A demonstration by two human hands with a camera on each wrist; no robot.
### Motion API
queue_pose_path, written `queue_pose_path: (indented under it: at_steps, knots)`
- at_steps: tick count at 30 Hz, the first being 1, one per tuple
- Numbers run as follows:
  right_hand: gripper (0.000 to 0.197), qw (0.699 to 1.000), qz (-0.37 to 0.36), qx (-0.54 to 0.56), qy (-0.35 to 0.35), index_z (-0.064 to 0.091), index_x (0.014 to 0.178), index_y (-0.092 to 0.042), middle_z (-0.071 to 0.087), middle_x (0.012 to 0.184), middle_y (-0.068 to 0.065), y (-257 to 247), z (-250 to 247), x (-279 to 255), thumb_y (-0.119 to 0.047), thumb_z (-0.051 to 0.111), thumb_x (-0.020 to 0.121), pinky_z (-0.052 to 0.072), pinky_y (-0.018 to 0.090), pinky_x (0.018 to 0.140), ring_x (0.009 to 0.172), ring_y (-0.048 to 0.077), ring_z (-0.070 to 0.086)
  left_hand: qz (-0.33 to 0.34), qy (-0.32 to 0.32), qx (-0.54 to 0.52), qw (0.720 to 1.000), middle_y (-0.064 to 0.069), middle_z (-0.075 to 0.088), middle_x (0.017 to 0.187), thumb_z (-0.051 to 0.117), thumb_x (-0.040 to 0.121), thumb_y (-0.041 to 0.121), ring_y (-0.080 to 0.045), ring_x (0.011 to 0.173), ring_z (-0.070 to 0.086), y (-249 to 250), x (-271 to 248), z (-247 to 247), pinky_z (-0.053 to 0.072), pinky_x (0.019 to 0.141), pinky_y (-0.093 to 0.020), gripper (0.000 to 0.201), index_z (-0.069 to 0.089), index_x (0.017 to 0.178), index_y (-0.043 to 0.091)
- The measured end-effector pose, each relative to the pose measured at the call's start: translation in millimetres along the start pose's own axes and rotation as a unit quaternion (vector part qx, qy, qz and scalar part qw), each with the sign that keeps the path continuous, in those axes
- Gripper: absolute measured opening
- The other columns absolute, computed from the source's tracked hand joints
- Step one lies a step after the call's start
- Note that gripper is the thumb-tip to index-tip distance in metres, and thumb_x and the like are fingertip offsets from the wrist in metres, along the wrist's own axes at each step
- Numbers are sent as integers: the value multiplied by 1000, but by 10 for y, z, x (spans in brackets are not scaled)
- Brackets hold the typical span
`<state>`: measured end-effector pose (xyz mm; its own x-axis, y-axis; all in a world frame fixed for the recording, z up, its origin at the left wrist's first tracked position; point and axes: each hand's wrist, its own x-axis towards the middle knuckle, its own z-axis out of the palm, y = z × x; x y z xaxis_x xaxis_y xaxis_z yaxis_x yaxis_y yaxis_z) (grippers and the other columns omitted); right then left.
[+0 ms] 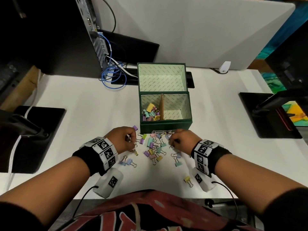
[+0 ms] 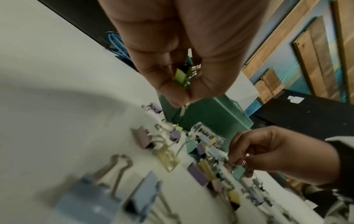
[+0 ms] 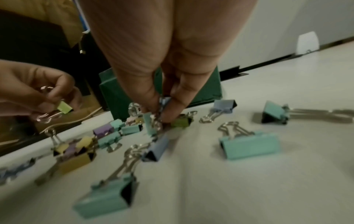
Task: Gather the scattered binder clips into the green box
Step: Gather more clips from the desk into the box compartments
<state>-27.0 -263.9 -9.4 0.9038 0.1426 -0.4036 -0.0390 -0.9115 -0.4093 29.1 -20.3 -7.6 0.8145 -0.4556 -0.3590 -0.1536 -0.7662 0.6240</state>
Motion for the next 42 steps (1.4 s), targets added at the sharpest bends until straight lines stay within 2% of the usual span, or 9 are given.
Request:
queue_pose_path:
  at_steps: [7,11,14,17,22,24,27,35,42]
  knots:
    - [13,972,32,217,83,71,88,-18,62,75,-13,-37,-358,-54,-9,64,82,43,3,54,66,1,55,51,8,-118,992,-9,69,90,68,68,2,-30,78,61,348,27,-206,53,80,-40,30,58,59,28]
    - [15,931,44,299,204,68,91,-21,65,83,-5,-71,-687,95,-10,60,86,46,14,68,77,11,60,70,21,-155,985,-8,70,87,68,66,6,-35,81,63,575,151,-250,54,78,-44,23,61,61,28]
    - [26,945,53,258,196,62,112,-18,62,106,2,-51,-718,138,-11,55,88,41,4,69,96,14,57,84,34,-177,980,-3,66,76,68,67,1,-23,67,55,786,287,-260,50,68,-35,27,59,61,26]
    - [29,952,48,229,198,60,113,-20,55,123,7,-1,-589,46,-8,56,87,43,20,89,110,21,56,92,49,-188,977,-10,70,86,70,67,2,-19,71,58,955,448,-245,53,75,-37,26,59,62,26]
    - [20,949,16,225,219,63,100,-19,50,106,0,193,-389,-212,-7,60,84,47,33,99,97,18,56,96,67,-228,966,9,59,75,70,77,8,-7,67,52,1150,663,-138,47,69,-15,15,65,86,19]
    - [20,953,6,204,222,64,103,-16,48,110,-2,297,-324,-299,-8,60,85,44,27,100,101,13,53,88,56,-215,971,7,60,90,67,81,18,-8,81,54,1168,716,-99,44,69,-6,25,63,106,22]
    - [22,960,4,151,234,64,106,-16,45,115,-4,420,-267,-393,-10,60,85,38,21,99,105,9,49,84,18,-194,977,4,55,112,65,79,40,-18,112,55,1110,745,-54,45,97,-28,41,53,118,38]
    - [25,996,0,74,52,65,106,-23,55,112,-2,429,-125,-388,-16,62,82,43,26,93,103,15,54,100,-89,-64,989,11,66,89,66,81,18,-10,80,64,695,344,-182,56,82,-34,20,61,84,38]
    - [50,996,-64,-29,-50,51,129,-29,50,129,1,155,-1,-156,-27,65,81,42,35,101,116,20,49,96,-119,214,965,-1,51,125,55,84,11,-15,93,53,402,238,171,40,80,-20,44,51,124,28]
